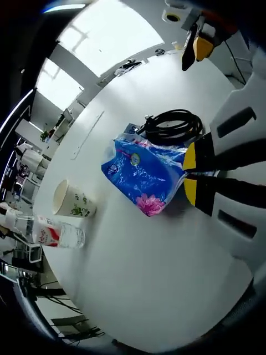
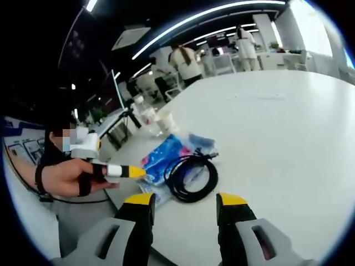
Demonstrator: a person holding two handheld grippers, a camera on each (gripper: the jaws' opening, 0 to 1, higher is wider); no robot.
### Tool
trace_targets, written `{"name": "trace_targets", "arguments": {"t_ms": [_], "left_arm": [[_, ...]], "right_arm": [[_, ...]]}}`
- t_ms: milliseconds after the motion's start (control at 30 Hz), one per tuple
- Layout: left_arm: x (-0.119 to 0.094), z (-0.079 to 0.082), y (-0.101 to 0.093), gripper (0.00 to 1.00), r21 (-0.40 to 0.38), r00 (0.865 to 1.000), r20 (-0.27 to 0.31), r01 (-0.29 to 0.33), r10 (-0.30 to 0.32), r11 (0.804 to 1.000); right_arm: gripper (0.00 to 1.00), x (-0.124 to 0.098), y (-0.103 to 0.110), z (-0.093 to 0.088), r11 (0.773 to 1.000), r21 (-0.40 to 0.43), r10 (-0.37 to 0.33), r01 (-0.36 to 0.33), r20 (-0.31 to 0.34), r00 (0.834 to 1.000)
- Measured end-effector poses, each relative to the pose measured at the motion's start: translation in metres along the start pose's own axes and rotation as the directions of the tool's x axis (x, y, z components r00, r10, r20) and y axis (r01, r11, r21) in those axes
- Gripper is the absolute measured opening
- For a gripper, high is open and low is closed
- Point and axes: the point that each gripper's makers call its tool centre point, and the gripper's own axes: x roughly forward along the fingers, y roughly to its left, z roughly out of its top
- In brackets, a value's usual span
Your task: Arrange the tabletop items into an orderly group along one side of the table until the central work area is clear of visible clutter.
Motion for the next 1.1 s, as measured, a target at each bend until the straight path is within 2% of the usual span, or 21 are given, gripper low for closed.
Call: {"name": "trace_targets", "arguments": {"t_ms": [267,633,1100], "left_arm": [[-0.018,0.006,0.014,0.0,-0.026,0.999,0.025,-0.028,0.029,0.999],[-0.033,0.007,0.017,0.0,-0.034,0.999,0.037,-0.034,0.035,0.999],[-0.043,0.012,-0.008,0.0,0.008,0.998,0.059,0.031,-0.031,0.999]], "right_arm": [[0.44,0.014,0.012,0.005,0.999,-0.03,0.032,-0.032,-0.013,0.999],[0.43,0.029,0.02,0.006,0.997,-0.047,0.059,-0.061,-0.036,0.998],[0.42,0.031,0.012,0.004,0.997,-0.053,0.048,-0.051,-0.055,0.997]]}}
